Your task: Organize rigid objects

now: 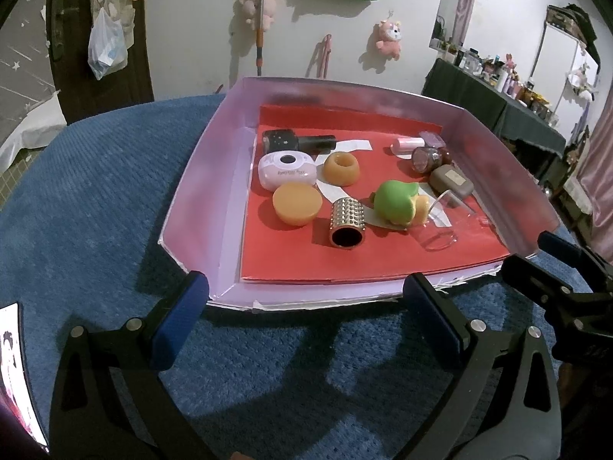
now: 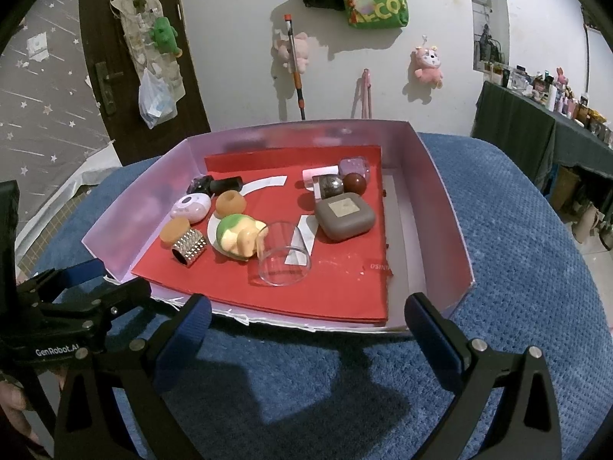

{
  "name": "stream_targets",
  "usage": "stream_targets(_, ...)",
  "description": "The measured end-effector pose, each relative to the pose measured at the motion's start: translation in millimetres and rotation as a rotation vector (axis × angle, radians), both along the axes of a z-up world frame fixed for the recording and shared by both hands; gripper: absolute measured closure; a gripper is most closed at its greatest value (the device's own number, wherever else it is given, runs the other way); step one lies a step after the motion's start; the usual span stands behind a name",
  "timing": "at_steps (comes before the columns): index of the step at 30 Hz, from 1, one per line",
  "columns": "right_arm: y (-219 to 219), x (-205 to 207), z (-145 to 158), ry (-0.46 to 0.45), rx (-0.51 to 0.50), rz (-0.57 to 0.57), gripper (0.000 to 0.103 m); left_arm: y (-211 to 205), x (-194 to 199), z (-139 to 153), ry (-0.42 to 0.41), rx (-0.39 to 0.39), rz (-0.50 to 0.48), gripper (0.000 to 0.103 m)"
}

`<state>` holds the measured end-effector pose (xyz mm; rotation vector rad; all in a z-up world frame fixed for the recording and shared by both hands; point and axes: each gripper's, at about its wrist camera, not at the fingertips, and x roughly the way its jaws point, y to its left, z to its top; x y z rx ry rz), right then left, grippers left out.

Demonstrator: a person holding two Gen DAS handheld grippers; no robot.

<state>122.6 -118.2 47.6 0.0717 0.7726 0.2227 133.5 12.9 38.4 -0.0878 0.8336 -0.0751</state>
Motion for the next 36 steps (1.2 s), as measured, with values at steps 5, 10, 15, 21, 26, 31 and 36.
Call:
stream_targets(5, -1, -6, 8, -0.01, -0.001, 0.008, 0.0, 1, -7, 7, -0.012, -0.004, 0.002, 0.0)
stream_targets(10, -5, -16, 12, -0.007, 0.015, 0.015, 0.0, 1, -18, 12, -0.023, -0.001, 0.001, 0.0)
stream_targets(15, -8, -25, 13, 0.001, 0.015, 0.016, 0.0, 2, -27, 12, -0.018, -0.011, -0.003, 0.0)
stream_targets(21, -10, -30, 6, 0.029, 0.011, 0.015, 0.0, 0, -35, 3, 0.011, -0.011, -0.012, 0.0)
stream_targets(26, -11, -30, -8, 0.071, 0.0, 0.015, 0.0, -1, -34, -8, 0.044, -0.005, -0.01, 0.0)
stream_targets(31, -13, -30, -18, 0.097, -0.015, 0.011, 0.0, -2, -33, -16, 0.069, 0.0, -0.004, 0.0)
stream_targets(36, -14, -28, -25, 0.116, -0.02, 0.0, 0.0, 0, -31, -23, 0.09, -0.002, 0.004, 0.0)
